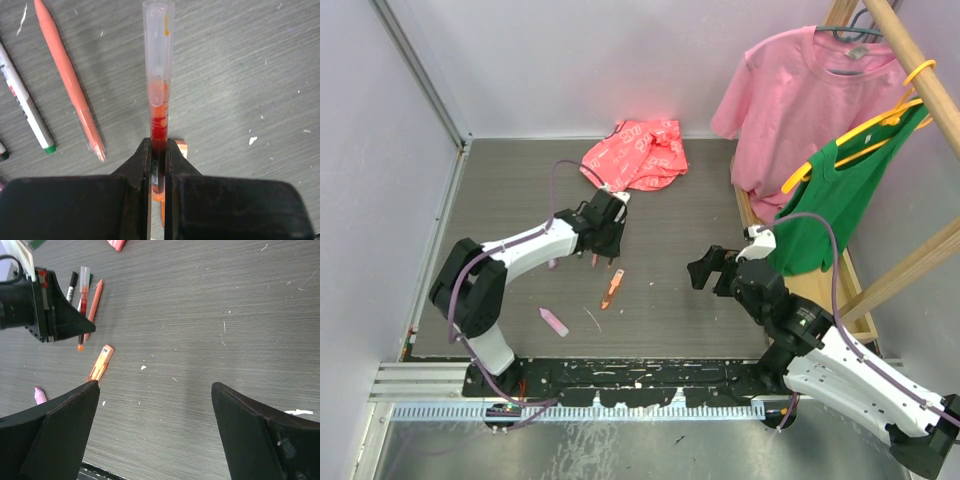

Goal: Insert the pens into the pen caps
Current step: Place the pen at the center of the board.

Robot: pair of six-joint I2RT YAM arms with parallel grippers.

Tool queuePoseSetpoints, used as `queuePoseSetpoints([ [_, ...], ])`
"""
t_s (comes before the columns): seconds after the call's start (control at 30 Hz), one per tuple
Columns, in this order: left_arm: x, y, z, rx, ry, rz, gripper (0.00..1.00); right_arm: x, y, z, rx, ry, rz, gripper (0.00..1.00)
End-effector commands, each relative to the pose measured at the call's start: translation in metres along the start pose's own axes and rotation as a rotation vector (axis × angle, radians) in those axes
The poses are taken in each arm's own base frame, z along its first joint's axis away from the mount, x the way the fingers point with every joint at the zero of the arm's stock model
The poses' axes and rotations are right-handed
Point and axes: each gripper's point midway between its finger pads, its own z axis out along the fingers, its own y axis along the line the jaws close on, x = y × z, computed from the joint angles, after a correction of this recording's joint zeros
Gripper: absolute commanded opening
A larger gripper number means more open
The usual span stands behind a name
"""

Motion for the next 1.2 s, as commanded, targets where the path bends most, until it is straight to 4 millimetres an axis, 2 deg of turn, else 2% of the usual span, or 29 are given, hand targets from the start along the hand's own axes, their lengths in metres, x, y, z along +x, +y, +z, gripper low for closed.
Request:
queuePoseSetpoints([
  [0.0, -0.037, -0.002, 0.001, 0.005, -0.078, -0.003, 0.0, 0.001, 0.002, -0.001, -0.015, 0.0, 0.034, 0.99],
  [0.13, -0.036, 0.006, 0.013, -0.026, -0.043, -0.032, 0.0, 0.007, 0.002, 0.0, -0.022, 0.02, 0.026, 0.99],
  [0.43, -0.033, 0.017, 0.027, -0.094, 0.012, -0.097, 0.01, 0.01, 0.001, 0.003, 0.001, 0.051, -0.014, 0.99],
  [0.8, -0.023, 0.026, 0.035, -0.15, 0.067, -0.124, 0.03, 0.018, -0.006, 0.005, 0.036, 0.091, -0.042, 0.99],
  [1.17, -0.014, 0.029, 0.046, -0.155, 0.107, -0.137, 0.05, 0.026, 0.001, 0.008, 0.006, 0.125, -0.038, 0.99],
])
